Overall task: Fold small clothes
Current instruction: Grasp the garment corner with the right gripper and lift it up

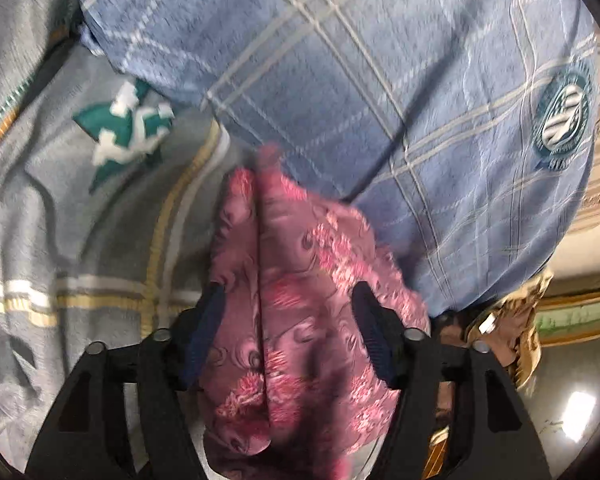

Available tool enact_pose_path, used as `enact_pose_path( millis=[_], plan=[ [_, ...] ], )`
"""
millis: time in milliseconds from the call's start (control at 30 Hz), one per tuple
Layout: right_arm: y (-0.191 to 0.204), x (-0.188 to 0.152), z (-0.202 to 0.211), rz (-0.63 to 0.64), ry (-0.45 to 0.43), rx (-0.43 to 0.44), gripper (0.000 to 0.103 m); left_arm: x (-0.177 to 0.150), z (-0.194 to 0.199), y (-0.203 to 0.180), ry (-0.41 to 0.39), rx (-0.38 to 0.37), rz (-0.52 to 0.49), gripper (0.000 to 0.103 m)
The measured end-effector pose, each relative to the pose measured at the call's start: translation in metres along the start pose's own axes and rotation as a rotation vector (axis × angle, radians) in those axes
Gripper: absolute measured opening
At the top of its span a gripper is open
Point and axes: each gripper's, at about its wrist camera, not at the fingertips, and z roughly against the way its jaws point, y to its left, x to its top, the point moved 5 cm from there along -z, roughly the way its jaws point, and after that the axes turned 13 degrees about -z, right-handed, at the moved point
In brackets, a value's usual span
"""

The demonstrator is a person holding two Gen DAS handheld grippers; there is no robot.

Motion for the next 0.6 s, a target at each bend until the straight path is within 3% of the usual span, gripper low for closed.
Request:
enact_pose_path(
  millis=[133, 300, 433, 467, 500, 567, 600],
  plan=[
    [0.002, -0.001, -0.001, -0.016, 0.004, 0.020, 0.005, 0.001, -0.006, 0.007, 0.029, 0.026, 0.005, 0.068],
    [0.005, -0.002, -0.002, -0.015, 0.008, 0.025, 0.005, -0.011, -0.039, 0.008, 0.133, 0.083, -0.046, 0.068],
    [0.003, -0.001, -0.001, -0.036, 0.010, 0.033, 0.005, -0.010, -0.039, -0.010, 0.077, 0.102, -0.121, 0.065],
    [0.002, -0.001, -0.001, -0.043, 0.011, 0.034, 0.005, -0.009, -0.038, -0.014, 0.063, 0.107, -0.129, 0.048],
    [0.001, -0.001, 0.000, -0.052, 0.011, 0.038, 0.005, -0.009, -0.038, -0.017, 0.056, 0.114, -0.142, 0.023],
    [-0.002, 0.001, 0.002, -0.066, 0.008, 0.044, 0.005, -0.009, -0.039, -0.023, 0.063, 0.150, -0.172, 0.008],
    [-0.004, 0.002, 0.004, -0.077, 0.004, 0.047, 0.005, -0.009, -0.038, -0.026, 0.055, 0.161, -0.184, 0.008]
  ],
)
